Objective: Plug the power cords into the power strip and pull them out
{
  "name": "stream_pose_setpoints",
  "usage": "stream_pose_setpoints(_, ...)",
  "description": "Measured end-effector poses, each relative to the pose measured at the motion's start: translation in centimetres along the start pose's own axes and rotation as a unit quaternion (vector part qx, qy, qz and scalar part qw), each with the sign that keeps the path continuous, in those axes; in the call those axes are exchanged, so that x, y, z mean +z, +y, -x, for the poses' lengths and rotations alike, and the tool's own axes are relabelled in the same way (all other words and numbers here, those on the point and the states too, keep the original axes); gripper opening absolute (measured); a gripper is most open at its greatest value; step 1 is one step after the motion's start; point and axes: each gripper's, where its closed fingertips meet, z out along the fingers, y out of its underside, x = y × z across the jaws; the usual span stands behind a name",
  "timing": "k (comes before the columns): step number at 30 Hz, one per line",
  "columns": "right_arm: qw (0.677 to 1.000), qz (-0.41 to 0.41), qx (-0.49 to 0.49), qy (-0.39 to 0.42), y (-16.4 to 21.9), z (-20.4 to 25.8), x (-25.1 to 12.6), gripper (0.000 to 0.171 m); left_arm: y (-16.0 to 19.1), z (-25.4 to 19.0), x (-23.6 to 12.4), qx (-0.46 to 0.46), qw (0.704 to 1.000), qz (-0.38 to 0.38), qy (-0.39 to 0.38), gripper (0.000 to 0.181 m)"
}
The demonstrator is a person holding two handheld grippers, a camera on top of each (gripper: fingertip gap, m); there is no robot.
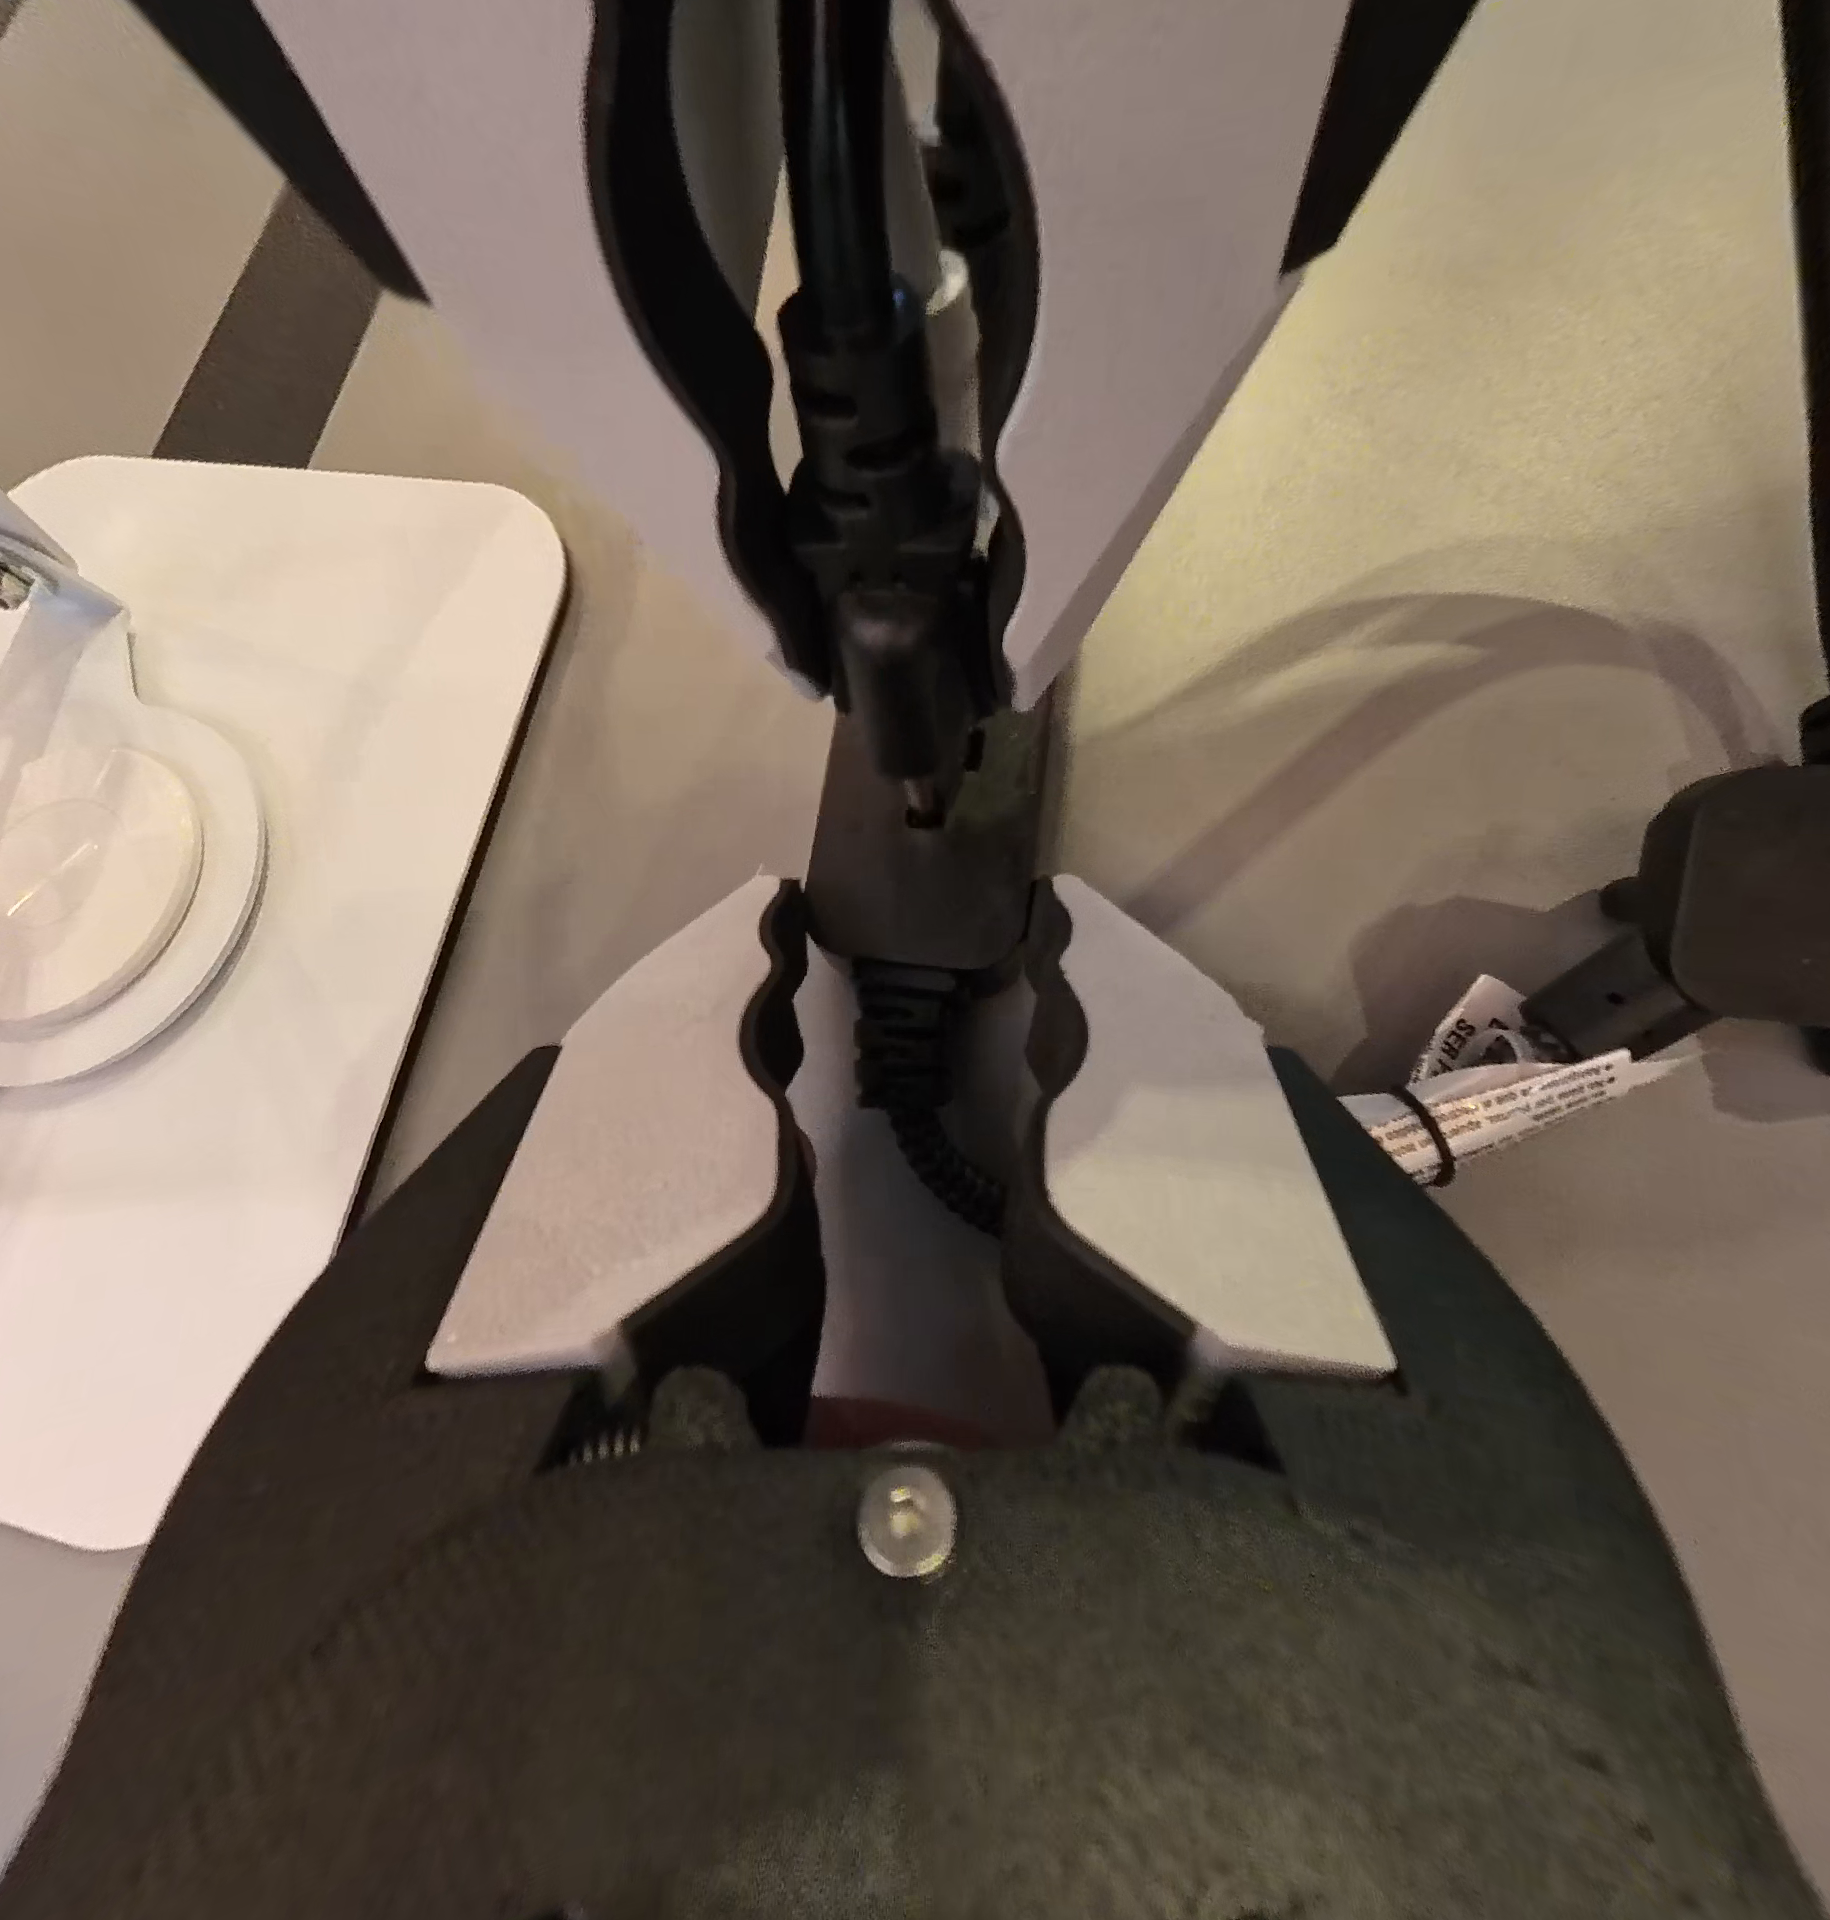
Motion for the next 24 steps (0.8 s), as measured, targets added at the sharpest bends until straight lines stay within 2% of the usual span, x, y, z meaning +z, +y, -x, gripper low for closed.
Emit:
stream_pose_setpoints(1,1.0,-0.008,0.003,0.0,-0.1,0.05,0.13,0.021,0.04,-0.02,0.01,0.0,1.0,0.002,0.001,0.042)
stream_pose_setpoints(7,1.0,-0.021,0.001,-0.002,-0.43,0.06,0.43,0.018,0.12,-0.07,0.01,-0.002,1.0,0.005,0.003,0.043)
stream_pose_setpoints(12,1.0,-0.028,-0.003,-0.002,0.12,0.17,0.75,0.023,-0.14,-0.13,-0.05,-0.003,1.0,-0.007,0.004,0.041)
stream_pose_setpoints(24,1.0,-0.018,-0.021,0.004,0.14,0.21,0.93,0.023,0.52,-0.25,-0.24,-0.026,1.0,0.006,0.016,0.038)
